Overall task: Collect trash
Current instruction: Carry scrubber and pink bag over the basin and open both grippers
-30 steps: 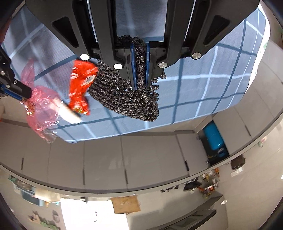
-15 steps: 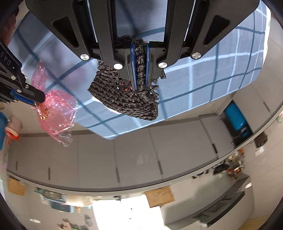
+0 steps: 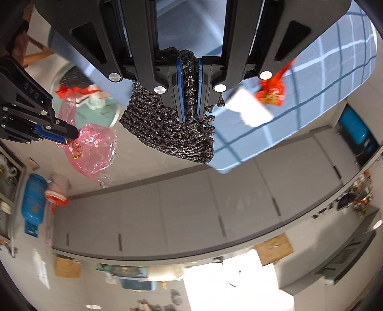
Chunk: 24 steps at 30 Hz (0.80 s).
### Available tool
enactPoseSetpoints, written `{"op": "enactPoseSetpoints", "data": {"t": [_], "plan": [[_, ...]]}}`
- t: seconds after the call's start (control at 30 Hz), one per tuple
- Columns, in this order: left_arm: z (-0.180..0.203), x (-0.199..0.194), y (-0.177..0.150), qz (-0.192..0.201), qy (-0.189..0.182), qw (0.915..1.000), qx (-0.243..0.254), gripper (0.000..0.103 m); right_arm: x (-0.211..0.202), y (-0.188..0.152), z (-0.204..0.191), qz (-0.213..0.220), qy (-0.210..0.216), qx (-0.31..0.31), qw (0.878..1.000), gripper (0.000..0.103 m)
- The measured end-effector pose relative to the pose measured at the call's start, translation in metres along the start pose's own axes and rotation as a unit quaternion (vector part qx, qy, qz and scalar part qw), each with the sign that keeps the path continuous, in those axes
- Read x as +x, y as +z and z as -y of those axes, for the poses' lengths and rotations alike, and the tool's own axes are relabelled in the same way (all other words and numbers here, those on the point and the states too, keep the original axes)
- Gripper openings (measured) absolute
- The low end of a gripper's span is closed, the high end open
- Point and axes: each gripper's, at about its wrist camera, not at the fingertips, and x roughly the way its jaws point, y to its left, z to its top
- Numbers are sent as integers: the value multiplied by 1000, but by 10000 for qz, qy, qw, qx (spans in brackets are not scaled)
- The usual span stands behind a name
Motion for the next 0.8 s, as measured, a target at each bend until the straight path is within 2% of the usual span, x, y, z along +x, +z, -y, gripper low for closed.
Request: {"op": "enactPoseSetpoints", "data": {"t": [0.2,0.43,0.7,0.77,0.8], "plan": [[46,17,3,-65,-423,9989,213,10,6,-11,44,-119,-293,271,9991,14],[97,43,9,-213,-740,9958,487,11,21,-24,76,-280,-422,467,9976,14],[129,64,7,-436,-1036,9915,654,12,47,-37,107,-494,-509,583,9958,15],[134,70,5,-530,-1171,9895,664,15,56,-39,110,-569,-497,619,9952,21],[135,72,4,-554,-1204,9889,677,26,61,-41,114,-601,-425,658,9951,28]]}}
